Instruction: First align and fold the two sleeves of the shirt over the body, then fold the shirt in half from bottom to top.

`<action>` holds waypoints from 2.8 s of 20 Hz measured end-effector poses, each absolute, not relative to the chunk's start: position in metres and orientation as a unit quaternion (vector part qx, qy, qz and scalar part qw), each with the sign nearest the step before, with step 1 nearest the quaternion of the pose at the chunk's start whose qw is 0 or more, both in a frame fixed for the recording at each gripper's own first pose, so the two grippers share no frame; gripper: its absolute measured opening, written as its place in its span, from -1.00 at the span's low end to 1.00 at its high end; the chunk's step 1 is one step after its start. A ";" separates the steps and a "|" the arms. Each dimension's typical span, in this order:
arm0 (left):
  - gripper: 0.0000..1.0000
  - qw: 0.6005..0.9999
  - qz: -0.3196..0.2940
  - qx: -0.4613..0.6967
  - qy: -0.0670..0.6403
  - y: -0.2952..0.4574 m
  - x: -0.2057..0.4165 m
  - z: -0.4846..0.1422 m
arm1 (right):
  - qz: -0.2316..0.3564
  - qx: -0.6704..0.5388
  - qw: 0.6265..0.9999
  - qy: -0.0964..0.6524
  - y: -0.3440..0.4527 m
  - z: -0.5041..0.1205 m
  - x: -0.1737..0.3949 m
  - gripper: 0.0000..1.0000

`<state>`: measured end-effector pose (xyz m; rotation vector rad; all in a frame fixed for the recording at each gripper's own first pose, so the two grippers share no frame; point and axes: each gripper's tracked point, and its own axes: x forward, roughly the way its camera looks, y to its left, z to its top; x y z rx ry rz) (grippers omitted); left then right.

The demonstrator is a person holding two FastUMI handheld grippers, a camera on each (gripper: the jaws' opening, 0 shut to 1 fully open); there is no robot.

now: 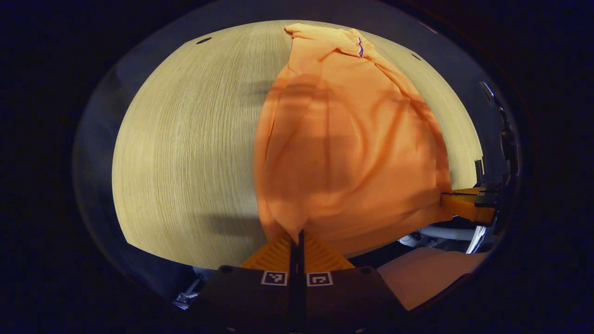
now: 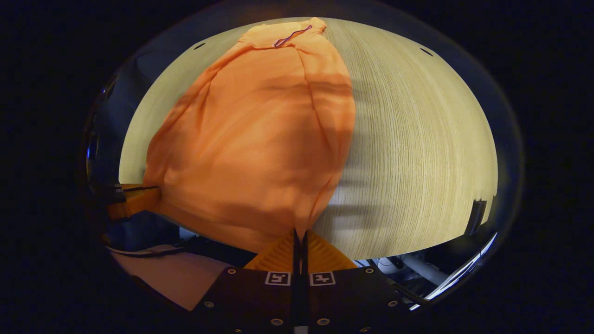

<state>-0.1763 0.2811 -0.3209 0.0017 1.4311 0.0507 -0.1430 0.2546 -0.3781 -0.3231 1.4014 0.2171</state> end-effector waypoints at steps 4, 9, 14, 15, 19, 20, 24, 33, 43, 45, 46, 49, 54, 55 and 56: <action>-0.99 0.772 0.025 -0.010 0.635 0.277 -0.157 -0.300 | 0.109 -0.135 0.764 0.622 0.261 -0.354 -0.126 -0.99; -0.99 0.799 0.015 -0.014 0.600 0.270 -0.120 -0.268 | 0.113 -0.118 0.792 0.588 0.267 -0.318 -0.088 -0.99; -0.99 0.826 0.015 -0.022 0.563 0.268 -0.075 -0.240 | 0.115 -0.105 0.818 0.553 0.274 -0.285 -0.045 -0.99; -0.99 0.831 0.014 -0.020 0.555 0.268 -0.067 -0.234 | 0.116 -0.101 0.823 0.547 0.276 -0.279 -0.037 -0.99; -0.99 0.849 0.007 -0.014 0.528 0.270 -0.029 -0.214 | 0.122 -0.098 0.842 0.517 0.285 -0.253 0.002 -0.99; -0.99 0.854 0.007 -0.012 0.521 0.271 -0.017 -0.208 | 0.124 -0.099 0.846 0.509 0.287 -0.247 0.012 -0.99; -0.99 0.877 0.007 0.004 0.480 0.281 0.039 -0.185 | 0.126 -0.092 0.859 0.488 0.296 -0.226 0.049 -0.99; -0.99 0.909 -0.001 0.025 0.416 0.285 0.152 -0.141 | 0.128 -0.093 0.890 0.428 0.324 -0.185 0.148 -0.99; -0.99 0.917 0.008 0.041 0.397 0.303 0.274 -0.150 | 0.114 -0.093 0.911 0.385 0.348 -0.177 0.268 -0.99; -0.99 0.915 0.011 0.049 0.401 0.307 0.290 -0.161 | 0.108 -0.102 0.911 0.385 0.347 -0.194 0.288 -0.99; -0.99 0.913 0.016 0.057 0.404 0.312 0.297 -0.169 | 0.108 -0.099 0.909 0.391 0.348 -0.205 0.297 -0.99; -0.99 0.906 0.030 0.058 0.419 0.324 0.313 -0.198 | 0.098 -0.091 0.905 0.403 0.350 -0.235 0.320 -0.99; -0.97 0.890 0.050 0.058 0.450 0.326 0.330 -0.250 | 0.062 -0.116 0.898 0.420 0.347 -0.283 0.340 -0.96; -0.91 0.891 0.047 0.054 0.448 0.325 0.331 -0.249 | 0.066 -0.118 0.899 0.416 0.348 -0.285 0.341 -0.96; -0.89 0.891 0.048 0.055 0.447 0.327 0.329 -0.249 | 0.071 -0.115 0.900 0.413 0.351 -0.285 0.342 -0.87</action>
